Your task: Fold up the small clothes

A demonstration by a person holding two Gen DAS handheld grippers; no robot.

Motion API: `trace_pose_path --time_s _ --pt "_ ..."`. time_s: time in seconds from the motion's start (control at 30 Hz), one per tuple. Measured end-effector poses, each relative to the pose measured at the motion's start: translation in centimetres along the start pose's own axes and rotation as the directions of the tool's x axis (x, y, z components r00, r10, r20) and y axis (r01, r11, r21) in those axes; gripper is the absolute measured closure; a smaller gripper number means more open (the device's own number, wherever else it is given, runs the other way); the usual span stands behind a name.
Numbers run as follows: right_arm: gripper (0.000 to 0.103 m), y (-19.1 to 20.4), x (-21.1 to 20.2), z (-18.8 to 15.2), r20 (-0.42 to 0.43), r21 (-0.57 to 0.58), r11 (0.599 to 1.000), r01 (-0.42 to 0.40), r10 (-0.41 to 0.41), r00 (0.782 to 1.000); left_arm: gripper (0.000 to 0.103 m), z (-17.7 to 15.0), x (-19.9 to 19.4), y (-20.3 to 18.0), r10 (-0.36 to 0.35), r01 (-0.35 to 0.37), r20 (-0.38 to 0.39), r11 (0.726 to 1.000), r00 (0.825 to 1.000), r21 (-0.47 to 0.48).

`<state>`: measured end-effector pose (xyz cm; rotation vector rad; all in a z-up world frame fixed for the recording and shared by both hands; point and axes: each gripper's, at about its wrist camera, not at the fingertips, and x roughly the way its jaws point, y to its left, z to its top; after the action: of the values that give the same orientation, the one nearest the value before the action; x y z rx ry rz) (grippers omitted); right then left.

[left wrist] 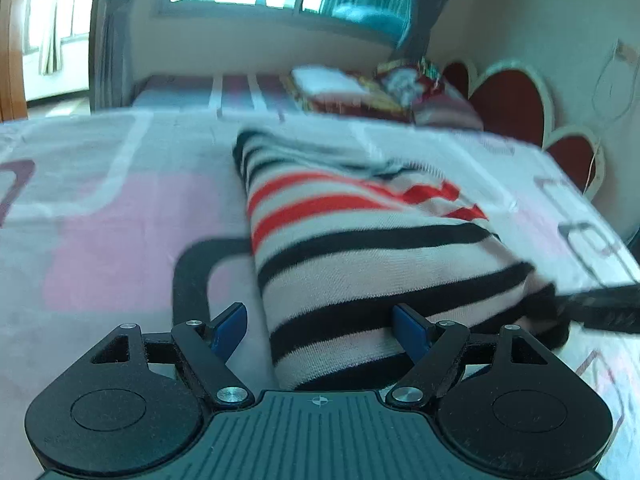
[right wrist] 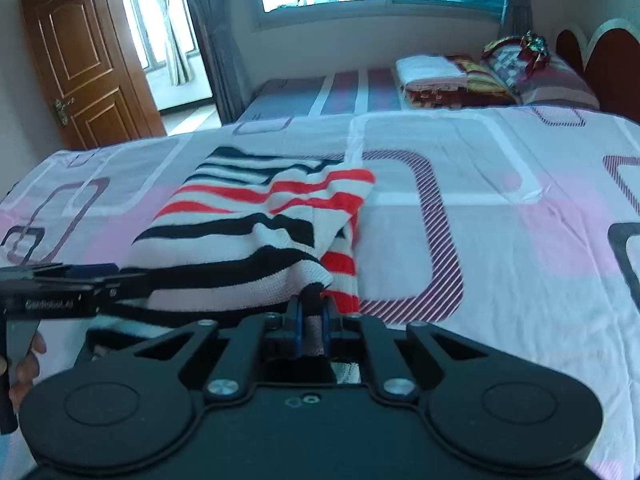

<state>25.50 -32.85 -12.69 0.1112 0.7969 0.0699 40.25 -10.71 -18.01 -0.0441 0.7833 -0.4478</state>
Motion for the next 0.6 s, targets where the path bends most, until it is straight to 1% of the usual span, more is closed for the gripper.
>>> trace_pose_path --time_s 0.03,0.07,0.1,0.13,0.2,0.23,0.4,0.53,0.6 --pt "0.092 -0.5 0.9 -0.4 -0.043 0.024 1.000 0.000 0.001 0.999 0.024 -0.2 0.4 0.0 -0.005 0.005 -0.015 1.000 1.000 0.000" --pt "0.089 -0.9 2.2 -1.1 -0.103 0.057 0.998 0.000 0.006 0.995 0.024 -0.3 0.4 0.0 -0.006 0.006 -0.013 1.000 1.000 0.006" --pt "0.086 -1.1 2.8 -1.8 -0.125 0.065 0.998 0.009 0.000 0.992 0.024 -0.4 0.3 0.0 -0.005 0.005 -0.008 1.000 1.000 0.017" --pt "0.082 -1.0 2.7 -2.2 -0.115 0.057 0.998 0.019 -0.012 0.993 0.024 -0.3 0.2 0.0 -0.005 0.005 -0.009 1.000 1.000 0.028" --pt "0.066 -0.7 1.9 -2.4 -0.094 0.064 0.997 0.042 -0.036 0.995 0.024 -0.2 -0.1 -0.1 -0.004 0.005 -0.011 0.999 1.000 0.045" --pt "0.065 -0.6 1.3 -2.3 -0.084 0.073 0.996 0.049 -0.043 0.996 0.024 0.0 -0.3 -0.2 -0.001 0.002 -0.013 0.998 1.000 0.056" --pt "0.065 -0.6 -1.5 -2.0 -0.011 0.114 0.988 0.100 -0.100 0.995 0.024 0.3 -1.4 -0.8 0.006 -0.005 -0.010 0.994 1.000 0.105" --pt "0.065 0.1 -3.2 -1.4 0.030 0.136 0.985 0.108 -0.113 0.993 0.024 0.8 -2.7 -1.1 -0.016 0.016 0.004 0.994 1.000 0.104" --pt "0.063 0.4 -4.2 -1.3 0.039 0.131 0.984 0.120 -0.126 0.991 0.024 1.2 -3.3 -1.4 -0.035 0.033 0.017 0.994 0.999 0.108"
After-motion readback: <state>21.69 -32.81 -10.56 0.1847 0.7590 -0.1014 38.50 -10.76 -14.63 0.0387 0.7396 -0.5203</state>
